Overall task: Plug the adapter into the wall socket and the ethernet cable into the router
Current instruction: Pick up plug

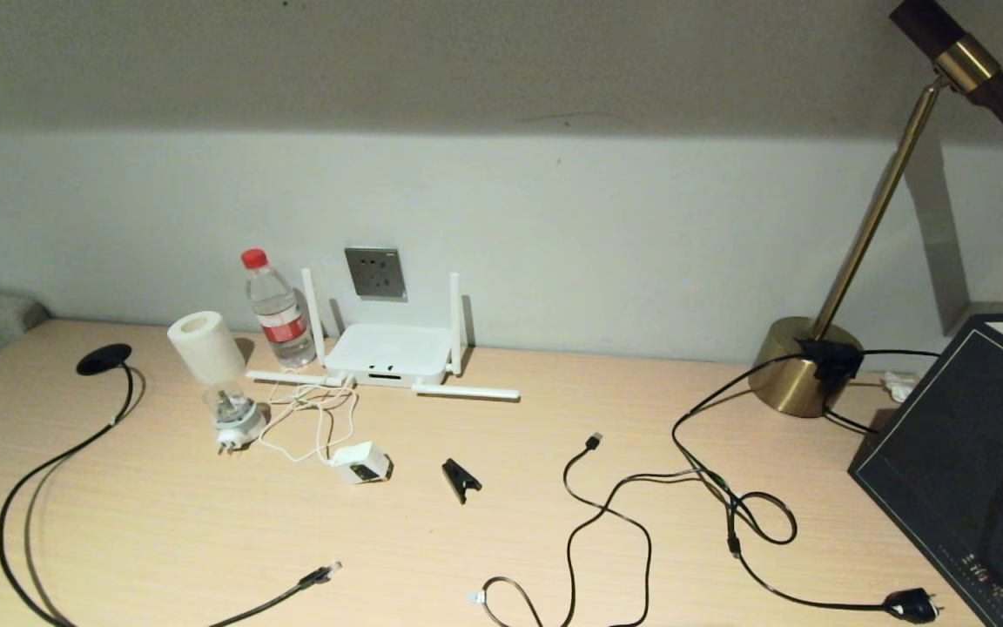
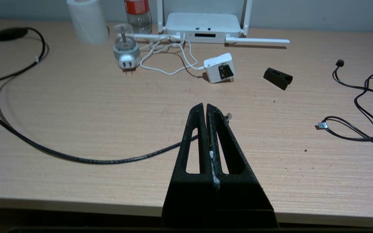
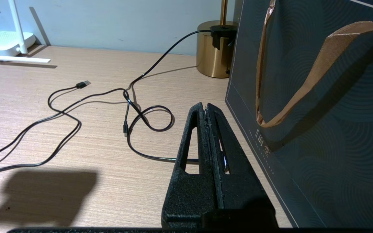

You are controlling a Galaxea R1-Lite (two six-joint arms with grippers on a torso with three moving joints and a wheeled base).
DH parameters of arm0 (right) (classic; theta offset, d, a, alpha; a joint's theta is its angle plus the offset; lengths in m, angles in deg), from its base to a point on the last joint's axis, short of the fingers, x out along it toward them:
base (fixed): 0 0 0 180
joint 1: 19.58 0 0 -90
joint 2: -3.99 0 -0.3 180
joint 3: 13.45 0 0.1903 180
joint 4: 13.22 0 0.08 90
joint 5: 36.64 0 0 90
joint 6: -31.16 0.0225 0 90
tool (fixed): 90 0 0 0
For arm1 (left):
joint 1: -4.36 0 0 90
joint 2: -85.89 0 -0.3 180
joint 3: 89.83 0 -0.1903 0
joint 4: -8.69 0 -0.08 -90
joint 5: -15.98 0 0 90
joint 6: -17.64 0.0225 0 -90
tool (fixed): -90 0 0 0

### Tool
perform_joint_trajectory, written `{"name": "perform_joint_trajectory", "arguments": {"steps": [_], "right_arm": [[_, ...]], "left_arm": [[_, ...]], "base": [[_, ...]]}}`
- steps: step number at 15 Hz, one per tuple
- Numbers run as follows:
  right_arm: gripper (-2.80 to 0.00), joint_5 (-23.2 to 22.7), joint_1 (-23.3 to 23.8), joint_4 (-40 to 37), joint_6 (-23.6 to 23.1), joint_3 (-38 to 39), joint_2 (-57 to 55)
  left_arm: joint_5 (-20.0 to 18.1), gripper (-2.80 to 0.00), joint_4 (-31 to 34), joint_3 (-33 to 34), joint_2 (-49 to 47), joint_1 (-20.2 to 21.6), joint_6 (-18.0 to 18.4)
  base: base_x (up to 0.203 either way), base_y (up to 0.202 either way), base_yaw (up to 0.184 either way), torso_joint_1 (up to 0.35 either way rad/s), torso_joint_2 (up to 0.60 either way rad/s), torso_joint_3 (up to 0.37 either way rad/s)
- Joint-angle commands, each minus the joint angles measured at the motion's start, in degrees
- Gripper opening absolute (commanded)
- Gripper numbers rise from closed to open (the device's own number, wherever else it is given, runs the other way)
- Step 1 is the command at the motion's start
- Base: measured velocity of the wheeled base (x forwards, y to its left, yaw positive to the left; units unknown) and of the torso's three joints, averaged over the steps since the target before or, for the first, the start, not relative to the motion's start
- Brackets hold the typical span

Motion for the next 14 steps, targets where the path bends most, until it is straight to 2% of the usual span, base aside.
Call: {"name": "perform_joint_trajectory", "arguments": {"steps": [1, 3, 5, 7, 10, 13, 14], "right_arm": [[-2.80, -0.01, 0.00, 0.07, -0.06, 2.02, 0.00], [-2.80, -0.01, 0.00, 0.02, -0.06, 2.02, 0.00], [-2.80, -0.01, 0.00, 0.07, -0.06, 2.02, 0.00], [-2.80, -0.01, 0.00, 0.07, -0.06, 2.02, 0.00], [-2.80, -0.01, 0.00, -0.02, -0.06, 2.02, 0.00], [-2.80, -0.01, 0.00, 0.07, -0.06, 2.02, 0.00], [-2.80, -0.01, 0.00, -0.01, -0.06, 2.02, 0.00]], "left_arm": [[-1.81, -2.80, -0.76, -2.98, -0.67, 0.00, 1.21], [-5.27, -2.80, 0.32, -9.01, -5.38, -0.05, 1.49], [-8.66, -2.80, 0.76, -15.66, -16.12, -1.01, 1.63], [-11.20, -2.80, -0.48, -20.65, -29.62, -2.23, 1.72], [-14.27, -2.80, -7.66, -26.57, -52.53, -3.26, 2.47], [-17.90, -2.80, -14.46, -32.35, -73.20, -3.99, 7.90], [-20.75, -2.80, -16.44, -34.19, -78.84, -4.35, 10.32]], "base": [[0.000, 0.000, 0.000, 0.000, 0.00, 0.000], [0.000, 0.000, 0.000, 0.000, 0.00, 0.000], [0.000, 0.000, 0.000, 0.000, 0.00, 0.000], [0.000, 0.000, 0.000, 0.000, 0.00, 0.000], [0.000, 0.000, 0.000, 0.000, 0.00, 0.000], [0.000, 0.000, 0.000, 0.000, 0.00, 0.000], [0.000, 0.000, 0.000, 0.000, 0.00, 0.000]]}}
